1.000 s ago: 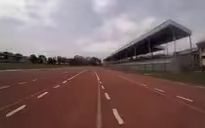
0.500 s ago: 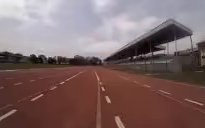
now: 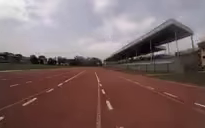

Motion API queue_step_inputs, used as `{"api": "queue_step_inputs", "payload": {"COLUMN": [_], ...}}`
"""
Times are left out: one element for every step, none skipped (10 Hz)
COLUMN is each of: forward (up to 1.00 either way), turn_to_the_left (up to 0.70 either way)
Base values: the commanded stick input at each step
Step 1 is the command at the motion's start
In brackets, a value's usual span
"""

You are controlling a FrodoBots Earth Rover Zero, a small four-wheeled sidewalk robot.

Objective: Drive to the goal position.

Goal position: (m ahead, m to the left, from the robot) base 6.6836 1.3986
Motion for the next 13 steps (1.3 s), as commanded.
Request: {"api": "queue_step_inputs", "payload": {"forward": [0.45, 0.45, 0.45, 0.45, 0.45, 0.45, 0.45, 0.45, 0.45, 0.45, 0.45, 0.45, 0.45], "turn_to_the_left": [0.01, 0.01, 0.01, 0.01, 0.01, 0.01, 0.01, 0.01, 0.01, 0.01, 0.01, 0.01, 0.01]}}
